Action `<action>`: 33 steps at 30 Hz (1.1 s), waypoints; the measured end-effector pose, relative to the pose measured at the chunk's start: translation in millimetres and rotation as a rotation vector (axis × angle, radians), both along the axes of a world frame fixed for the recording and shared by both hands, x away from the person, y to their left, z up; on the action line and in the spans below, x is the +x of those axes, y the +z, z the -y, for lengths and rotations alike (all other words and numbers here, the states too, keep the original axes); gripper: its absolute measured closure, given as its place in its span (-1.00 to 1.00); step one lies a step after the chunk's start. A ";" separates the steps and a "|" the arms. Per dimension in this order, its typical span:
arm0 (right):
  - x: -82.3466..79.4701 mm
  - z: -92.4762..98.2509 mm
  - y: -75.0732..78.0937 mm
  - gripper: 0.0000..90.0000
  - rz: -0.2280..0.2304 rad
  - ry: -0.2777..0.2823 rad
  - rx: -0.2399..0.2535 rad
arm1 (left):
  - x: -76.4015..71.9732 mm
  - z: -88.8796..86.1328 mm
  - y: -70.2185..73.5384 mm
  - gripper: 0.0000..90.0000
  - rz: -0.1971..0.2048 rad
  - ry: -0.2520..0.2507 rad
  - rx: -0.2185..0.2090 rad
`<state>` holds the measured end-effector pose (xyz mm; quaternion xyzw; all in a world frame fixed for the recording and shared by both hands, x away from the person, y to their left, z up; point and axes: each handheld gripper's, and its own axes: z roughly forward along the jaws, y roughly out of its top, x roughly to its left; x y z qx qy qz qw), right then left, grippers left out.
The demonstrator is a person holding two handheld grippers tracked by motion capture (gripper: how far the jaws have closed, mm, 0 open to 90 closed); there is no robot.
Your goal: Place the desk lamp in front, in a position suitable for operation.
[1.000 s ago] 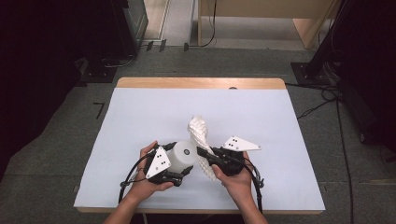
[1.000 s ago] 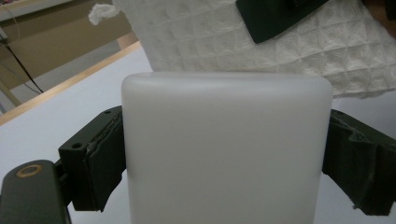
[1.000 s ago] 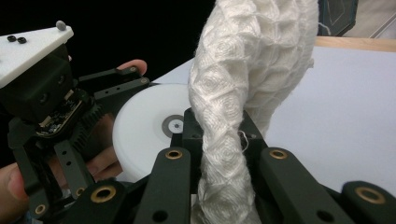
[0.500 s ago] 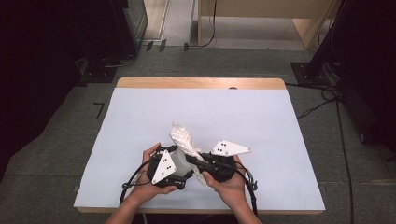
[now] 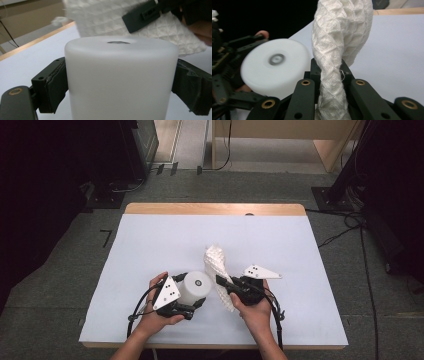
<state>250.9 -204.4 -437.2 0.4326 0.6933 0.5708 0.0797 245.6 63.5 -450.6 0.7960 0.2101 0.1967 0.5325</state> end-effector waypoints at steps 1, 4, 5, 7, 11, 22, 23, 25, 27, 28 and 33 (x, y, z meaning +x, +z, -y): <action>1.1 2.4 -2.2 0.79 -0.002 -0.017 0.001 | 1.6 -1.6 0.1 -0.80 0.001 0.015 -0.004; 4.3 8.2 -6.8 0.78 -0.012 -0.040 0.004 | 8.8 -7.6 -0.2 -0.80 -0.018 0.057 -0.038; 4.8 9.5 -7.6 0.78 -0.016 -0.046 0.004 | 11.4 -9.7 -0.6 -0.80 -0.022 0.072 -0.049; 5.8 11.4 -9.3 0.78 -0.018 -0.054 0.002 | 16.2 -12.6 -1.5 -0.80 -0.028 0.110 -0.066; 4.9 15.2 -13.8 0.78 -0.026 -0.065 -0.010 | 27.3 -15.1 -1.2 -0.80 -0.024 0.172 -0.086; -1.9 44.3 -21.1 0.78 -0.029 -0.174 -0.031 | 47.9 -8.2 -11.3 -0.80 -0.052 0.262 -0.083; -1.8 45.1 -21.8 0.78 -0.035 -0.182 -0.035 | 47.7 -8.8 -10.9 -0.80 -0.052 0.263 -0.084; 0.1 45.1 -24.2 0.78 -0.033 -0.189 -0.048 | 46.5 -10.2 -10.0 -0.80 -0.046 0.268 -0.087; 0.7 44.7 -24.7 0.77 -0.031 -0.190 -0.055 | 45.9 -10.9 -9.4 -0.82 -0.049 0.267 -0.098; 2.0 43.6 -24.9 0.77 -0.027 -0.188 -0.058 | 44.3 -14.3 -6.9 -0.83 -0.057 0.253 -0.117; 8.5 46.3 -26.0 0.77 -0.026 -0.198 -0.070 | 37.4 -23.8 -0.8 -0.83 -0.061 0.231 -0.160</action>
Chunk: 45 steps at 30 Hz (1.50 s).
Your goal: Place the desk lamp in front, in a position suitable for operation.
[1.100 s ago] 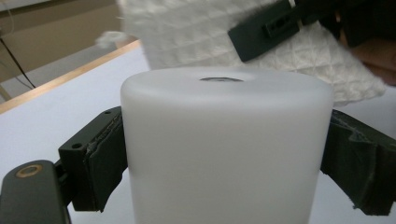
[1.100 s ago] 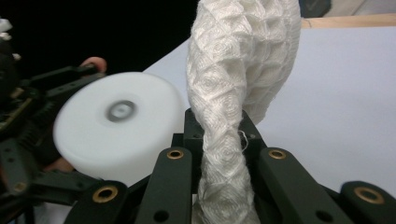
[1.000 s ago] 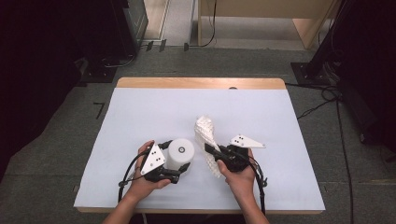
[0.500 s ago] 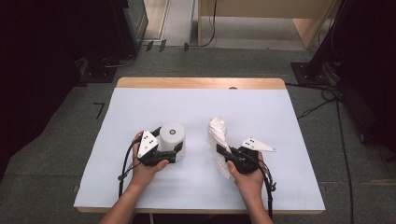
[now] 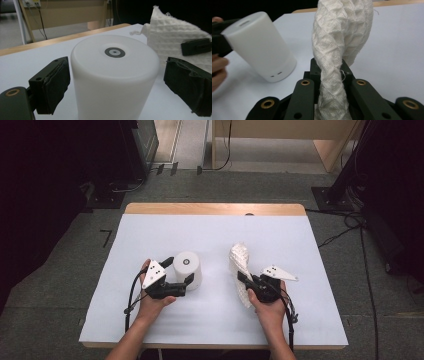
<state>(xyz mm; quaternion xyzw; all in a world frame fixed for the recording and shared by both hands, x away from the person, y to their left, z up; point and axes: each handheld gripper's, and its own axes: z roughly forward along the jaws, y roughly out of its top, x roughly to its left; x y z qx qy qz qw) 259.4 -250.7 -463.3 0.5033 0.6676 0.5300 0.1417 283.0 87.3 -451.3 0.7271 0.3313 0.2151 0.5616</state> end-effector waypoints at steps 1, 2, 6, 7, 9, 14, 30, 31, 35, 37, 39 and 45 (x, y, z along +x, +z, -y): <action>2.0 1.3 -1.8 0.77 -0.003 -0.007 -0.009 | -2.0 -2.2 1.1 -0.84 0.003 0.000 -0.006; 3.8 2.4 -3.9 0.77 -0.007 -0.018 -0.019 | -4.0 -4.6 2.3 -0.84 0.010 -0.002 -0.008; 9.0 2.1 -9.5 0.76 -0.021 -0.042 -0.057 | -11.0 -12.5 6.0 -0.84 0.022 0.006 -0.028; 11.1 1.8 -11.1 0.76 -0.025 -0.050 -0.074 | -12.9 -15.4 7.1 -0.84 0.025 0.010 -0.034; 15.5 2.6 -14.4 0.74 -0.033 -0.068 -0.106 | -15.3 -23.2 8.1 -0.84 0.026 0.034 -0.039; 20.0 10.9 -19.8 0.67 -0.039 -0.119 -0.157 | -14.0 -35.0 4.4 -0.84 -0.003 0.086 -0.028; 16.1 37.5 -6.7 -0.83 -0.002 -0.187 -0.237 | -19.7 -64.4 9.2 -0.84 -0.053 0.208 -0.025; 14.2 40.0 -5.8 -0.87 0.004 -0.192 -0.243 | -21.4 -67.0 9.3 -0.84 -0.055 0.212 -0.029; 2.9 58.3 2.4 -1.00 0.025 -0.202 -0.217 | -28.4 -78.2 9.0 -0.84 -0.081 0.213 -0.045; -1.4 66.3 6.3 -1.00 0.019 -0.228 -0.208 | -31.8 -82.8 6.8 -0.84 -0.087 0.221 -0.047; -6.9 74.4 9.4 -1.00 0.014 -0.239 -0.201 | -34.8 -87.5 4.5 -0.84 -0.094 0.229 -0.038; -27.4 100.1 10.2 -1.00 0.040 -0.258 -0.226 | -47.3 -110.5 0.4 -0.84 -0.108 0.269 -0.032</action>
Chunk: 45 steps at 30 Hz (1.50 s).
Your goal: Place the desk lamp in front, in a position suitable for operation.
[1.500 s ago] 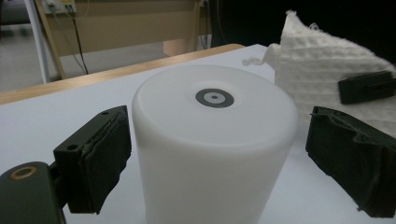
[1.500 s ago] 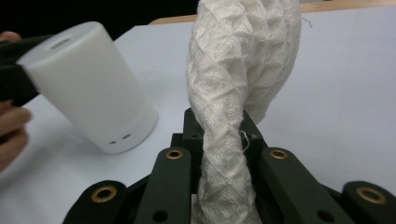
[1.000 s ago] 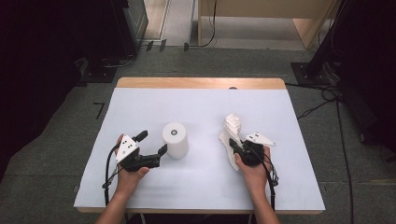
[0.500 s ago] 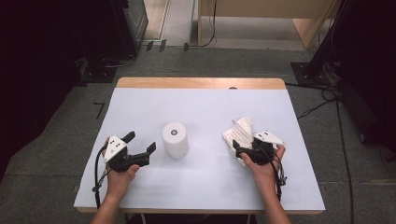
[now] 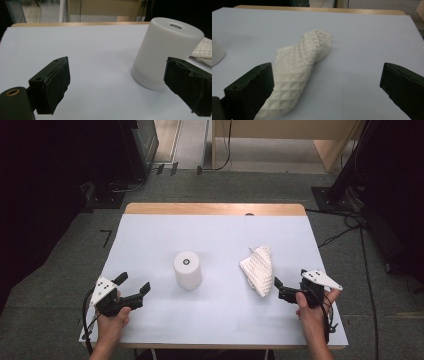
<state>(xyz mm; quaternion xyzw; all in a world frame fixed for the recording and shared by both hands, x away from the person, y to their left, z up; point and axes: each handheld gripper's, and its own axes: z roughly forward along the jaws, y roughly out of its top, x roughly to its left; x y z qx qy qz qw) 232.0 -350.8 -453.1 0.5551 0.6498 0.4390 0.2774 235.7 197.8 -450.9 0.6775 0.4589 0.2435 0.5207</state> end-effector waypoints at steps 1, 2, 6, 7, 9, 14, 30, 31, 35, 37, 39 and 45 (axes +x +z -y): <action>-3.0 4.6 -1.6 -1.00 -0.002 -0.008 -0.004 | -1.9 -3.8 -0.8 -0.84 -0.001 0.007 0.001; -5.7 9.7 -3.7 -1.00 -0.003 -0.011 -0.003 | -3.7 -7.4 -1.8 -0.84 -0.001 0.014 0.003; -15.3 29.3 -12.8 -1.00 -0.026 -0.044 -0.014 | -10.2 -21.7 -7.1 -0.84 -0.010 0.034 0.015; -17.7 34.3 -15.2 -1.00 -0.027 -0.051 -0.017 | -11.0 -24.8 -8.4 -0.84 -0.013 0.042 0.015; -23.1 45.9 -20.3 -1.00 -0.028 -0.064 -0.025 | -12.0 -30.0 -10.0 -0.84 -0.023 0.056 0.012; -35.1 70.9 -26.3 -1.00 -0.011 -0.103 0.015 | -17.4 -35.7 -14.0 -0.84 -0.020 0.068 0.038; -37.0 83.2 -42.6 -1.00 -0.033 -0.156 0.049 | -8.4 -36.8 -28.9 -0.83 -0.081 0.029 0.009; -37.0 83.4 -42.7 -1.00 -0.033 -0.158 0.049 | -8.5 -36.4 -29.1 -0.83 -0.081 0.029 0.007; -36.2 83.1 -43.5 -1.00 -0.031 -0.148 0.045 | -8.6 -33.6 -30.1 -0.83 -0.081 0.022 0.021; -35.7 82.3 -43.7 -1.00 -0.031 -0.145 0.041 | -8.9 -32.8 -30.1 -0.83 -0.079 0.019 0.034; -35.8 82.1 -43.7 -1.00 -0.029 -0.147 0.038 | -8.5 -32.6 -30.2 -0.83 -0.081 0.015 0.035; -36.3 81.7 -43.8 -1.00 -0.030 -0.154 0.034 | -7.4 -33.9 -31.1 -0.83 -0.091 0.013 0.020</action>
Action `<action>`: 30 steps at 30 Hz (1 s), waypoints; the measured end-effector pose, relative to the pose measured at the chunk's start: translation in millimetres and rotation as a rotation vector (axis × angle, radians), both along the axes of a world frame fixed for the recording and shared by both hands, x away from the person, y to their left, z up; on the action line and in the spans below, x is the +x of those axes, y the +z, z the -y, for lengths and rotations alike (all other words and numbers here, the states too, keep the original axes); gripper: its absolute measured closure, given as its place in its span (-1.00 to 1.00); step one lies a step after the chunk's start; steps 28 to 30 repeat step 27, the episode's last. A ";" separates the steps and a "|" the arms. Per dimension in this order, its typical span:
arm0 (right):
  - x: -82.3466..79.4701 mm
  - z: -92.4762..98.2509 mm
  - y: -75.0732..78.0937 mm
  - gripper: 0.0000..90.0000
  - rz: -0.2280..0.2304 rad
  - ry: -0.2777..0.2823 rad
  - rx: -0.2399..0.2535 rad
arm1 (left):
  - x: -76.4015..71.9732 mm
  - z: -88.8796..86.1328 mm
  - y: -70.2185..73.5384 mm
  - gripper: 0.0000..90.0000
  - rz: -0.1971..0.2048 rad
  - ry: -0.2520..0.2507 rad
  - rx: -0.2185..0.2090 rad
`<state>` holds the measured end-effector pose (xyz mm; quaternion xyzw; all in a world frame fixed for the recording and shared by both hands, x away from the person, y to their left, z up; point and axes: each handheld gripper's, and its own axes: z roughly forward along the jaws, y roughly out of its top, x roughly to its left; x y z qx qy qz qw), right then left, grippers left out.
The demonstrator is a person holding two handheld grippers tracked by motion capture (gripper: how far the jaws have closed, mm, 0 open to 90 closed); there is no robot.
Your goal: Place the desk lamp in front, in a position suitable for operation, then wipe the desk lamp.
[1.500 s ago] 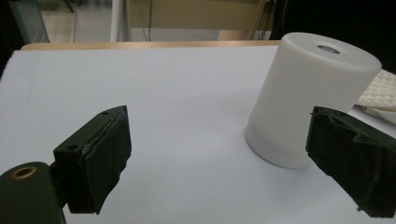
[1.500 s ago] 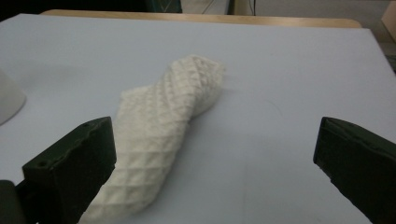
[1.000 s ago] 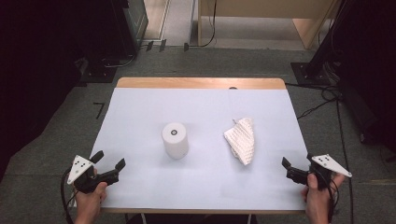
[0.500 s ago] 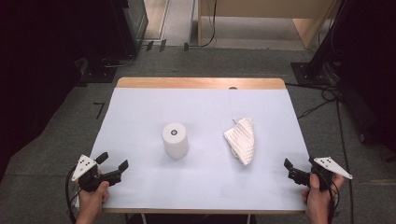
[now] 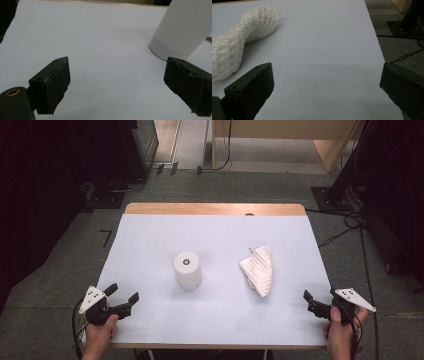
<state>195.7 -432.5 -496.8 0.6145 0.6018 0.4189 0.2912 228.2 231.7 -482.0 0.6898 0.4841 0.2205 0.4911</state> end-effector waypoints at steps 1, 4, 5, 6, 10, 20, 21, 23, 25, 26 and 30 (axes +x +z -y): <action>0.0 0.0 0.0 -1.00 0.000 0.000 0.000 | 0.0 0.0 0.0 -0.83 0.000 0.000 0.000; 0.9 -0.3 -0.3 -1.00 0.001 -0.004 -0.001 | 0.4 -1.2 -0.2 -0.83 -0.010 0.000 -0.012; 0.9 -0.3 -0.4 -1.00 0.002 -0.005 -0.001 | 1.1 -1.7 -0.2 -0.83 -0.013 -0.004 -0.011; 0.7 -0.2 -0.3 -1.00 0.002 -0.006 0.000 | 1.4 -1.8 -0.4 -0.83 -0.015 -0.004 -0.010; -0.1 -0.3 -0.1 -1.00 -0.002 -0.010 0.003 | 0.6 -1.1 -0.6 -0.83 -0.015 -0.006 -0.006; 0.6 0.2 -0.6 -1.00 0.000 -0.009 0.009 | 0.7 -1.9 -0.6 -0.83 -0.019 -0.005 -0.010; 0.3 -0.3 -0.4 -1.00 -0.006 -0.012 0.012 | 0.7 -1.9 -0.6 -0.83 -0.019 -0.005 -0.010; 0.3 -0.4 -0.5 -1.00 -0.005 -0.011 0.013 | 0.7 -1.8 -0.6 -0.83 -0.019 -0.004 -0.010; 0.6 0.3 -0.7 -1.00 -0.004 -0.010 0.014 | 1.1 -1.4 -0.8 -0.83 -0.021 -0.003 -0.014; 0.9 0.7 -0.8 -1.00 -0.001 -0.009 0.013 | 1.4 -1.1 -0.8 -0.83 -0.022 -0.005 -0.014; 0.9 0.7 -0.8 -1.00 -0.001 -0.009 0.013 | 1.4 -1.1 -0.8 -0.83 -0.022 -0.005 -0.014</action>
